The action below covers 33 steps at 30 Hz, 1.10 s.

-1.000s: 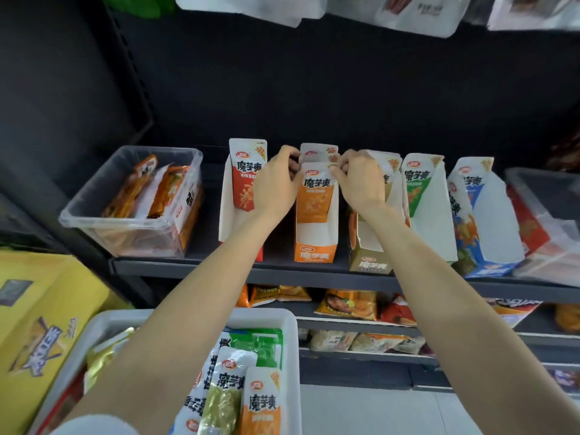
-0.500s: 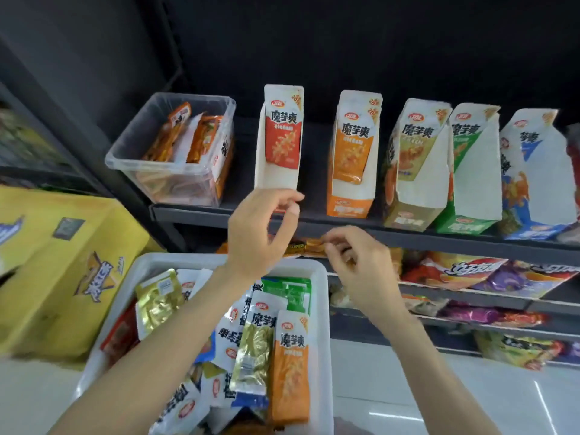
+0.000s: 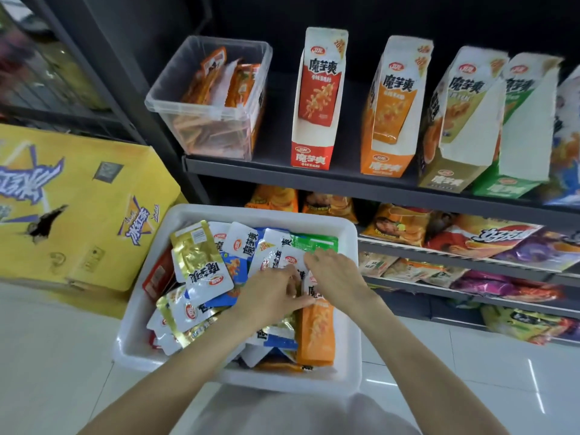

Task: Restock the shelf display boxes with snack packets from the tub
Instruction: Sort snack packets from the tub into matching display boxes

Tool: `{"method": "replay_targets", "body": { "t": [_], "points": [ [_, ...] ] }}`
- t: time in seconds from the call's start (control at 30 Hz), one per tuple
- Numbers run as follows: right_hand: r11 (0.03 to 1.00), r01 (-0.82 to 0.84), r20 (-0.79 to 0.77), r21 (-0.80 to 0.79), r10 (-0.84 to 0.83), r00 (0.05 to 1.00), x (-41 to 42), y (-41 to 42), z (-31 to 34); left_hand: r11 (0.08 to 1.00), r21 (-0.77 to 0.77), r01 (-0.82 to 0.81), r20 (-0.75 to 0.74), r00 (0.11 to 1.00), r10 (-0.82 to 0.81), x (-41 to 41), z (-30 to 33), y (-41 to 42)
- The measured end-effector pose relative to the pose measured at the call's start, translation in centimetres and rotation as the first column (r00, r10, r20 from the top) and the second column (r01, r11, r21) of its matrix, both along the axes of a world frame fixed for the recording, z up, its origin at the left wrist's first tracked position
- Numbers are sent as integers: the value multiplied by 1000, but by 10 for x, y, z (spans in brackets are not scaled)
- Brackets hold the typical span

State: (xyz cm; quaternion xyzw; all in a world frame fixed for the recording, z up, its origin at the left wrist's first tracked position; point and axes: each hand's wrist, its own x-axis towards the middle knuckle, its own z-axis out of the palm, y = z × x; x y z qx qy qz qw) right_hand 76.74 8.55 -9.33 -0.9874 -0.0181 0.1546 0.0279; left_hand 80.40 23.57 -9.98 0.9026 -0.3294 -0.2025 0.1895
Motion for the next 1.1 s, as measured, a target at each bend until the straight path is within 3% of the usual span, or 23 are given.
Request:
{"method": "replay_targets", "body": {
  "t": [0.17,0.3,0.37,0.43,0.53,0.6,0.73,0.9,0.97,1.1],
  "points": [
    [998,59,9,36,-59,998,9,-6,6,997,71,-21,-77,997,26,-8,-12,-14],
    [995,97,152,33,-101,983,9,-11,2,992,-31,-123,-9,992,123,2,-12,-12],
    [971,163,231,177,-202,952,7,-17,5,989,-43,-142,100,984,146,11,-7,-8],
    [885,220,324,410,-367,872,1,-23,11,985,-55,-163,209,963,171,23,0,-1],
    [758,236,396,608,-548,737,-9,-31,17,964,-124,-236,254,931,260,40,13,11],
    [721,256,369,644,-586,721,-14,-33,18,941,-171,-291,182,929,321,48,22,18],
    [620,268,265,737,-631,729,-17,-31,27,855,-325,-403,-152,915,374,56,37,26],
    [250,286,-59,925,-649,758,-9,-26,62,731,-490,-475,-447,857,257,46,67,12],
    [172,220,-54,960,-661,749,-7,-31,80,711,-558,-428,-446,877,178,45,81,0],
    [272,24,174,962,-679,714,-6,-59,120,717,-669,-197,-202,976,80,55,111,-37]
  ]
}}
